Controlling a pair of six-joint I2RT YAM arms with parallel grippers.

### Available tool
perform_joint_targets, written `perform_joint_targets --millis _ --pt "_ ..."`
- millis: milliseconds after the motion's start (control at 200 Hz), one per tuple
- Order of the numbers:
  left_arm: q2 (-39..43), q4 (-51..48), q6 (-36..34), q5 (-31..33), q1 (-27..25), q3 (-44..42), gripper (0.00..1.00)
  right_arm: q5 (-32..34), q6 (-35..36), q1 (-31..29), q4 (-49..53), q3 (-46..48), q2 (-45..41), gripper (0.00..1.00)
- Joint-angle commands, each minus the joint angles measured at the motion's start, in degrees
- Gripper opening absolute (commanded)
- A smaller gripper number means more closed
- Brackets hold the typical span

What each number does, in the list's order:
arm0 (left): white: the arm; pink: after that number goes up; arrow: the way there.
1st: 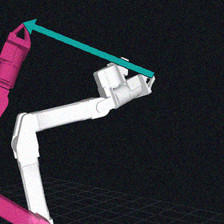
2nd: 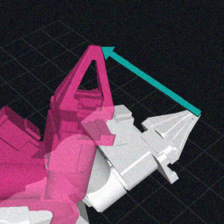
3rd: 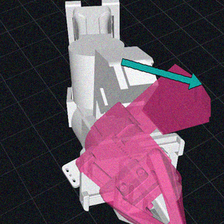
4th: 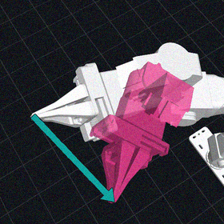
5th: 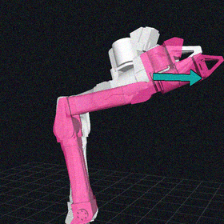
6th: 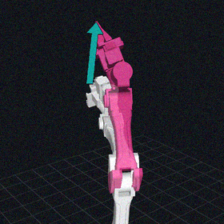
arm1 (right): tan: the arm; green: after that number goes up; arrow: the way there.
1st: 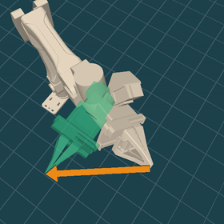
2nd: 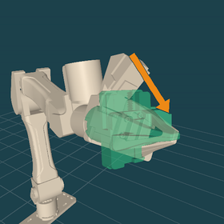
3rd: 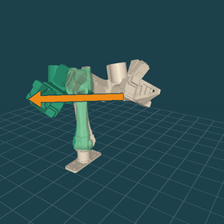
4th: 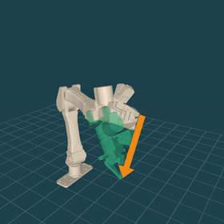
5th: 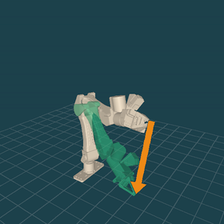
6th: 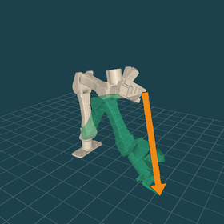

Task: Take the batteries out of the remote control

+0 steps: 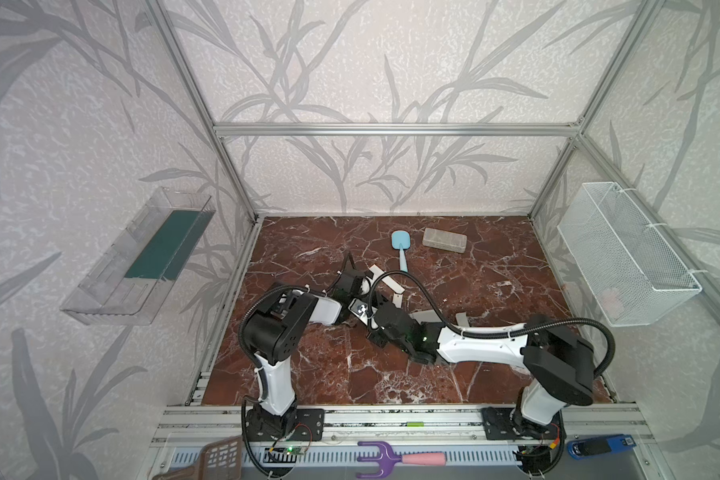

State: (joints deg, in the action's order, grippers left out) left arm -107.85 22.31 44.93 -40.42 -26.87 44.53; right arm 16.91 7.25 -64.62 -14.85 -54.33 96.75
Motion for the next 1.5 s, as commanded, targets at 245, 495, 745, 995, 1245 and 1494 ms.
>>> perform_joint_targets --millis 245,495,745,995,1245,1494 --pt "-5.5 -14.0 -2.0 7.1 -0.8 -2.2 0.22 0.4 -1.9 0.3 -0.9 0.8 -1.4 0.0" --pt "-5.7 -14.2 -2.2 7.0 -0.9 -2.2 0.22 1.7 -0.9 0.5 -2.9 0.6 0.7 0.0" --pt "-5.8 -14.2 -2.2 7.0 -0.8 -2.3 0.22 3.0 0.1 0.7 -3.8 0.7 0.7 0.0" --pt "-6.1 -14.2 -2.2 6.9 -0.8 -2.3 0.22 3.4 0.3 1.5 -4.0 1.2 0.7 0.0" --pt "-6.0 -14.2 -2.3 6.8 -0.8 -2.5 0.22 2.9 0.1 2.3 -4.6 1.5 2.9 0.0" --pt "-6.0 -14.2 -2.4 6.9 -0.9 -2.6 0.22 4.3 2.2 2.3 -3.7 1.4 3.9 0.0"
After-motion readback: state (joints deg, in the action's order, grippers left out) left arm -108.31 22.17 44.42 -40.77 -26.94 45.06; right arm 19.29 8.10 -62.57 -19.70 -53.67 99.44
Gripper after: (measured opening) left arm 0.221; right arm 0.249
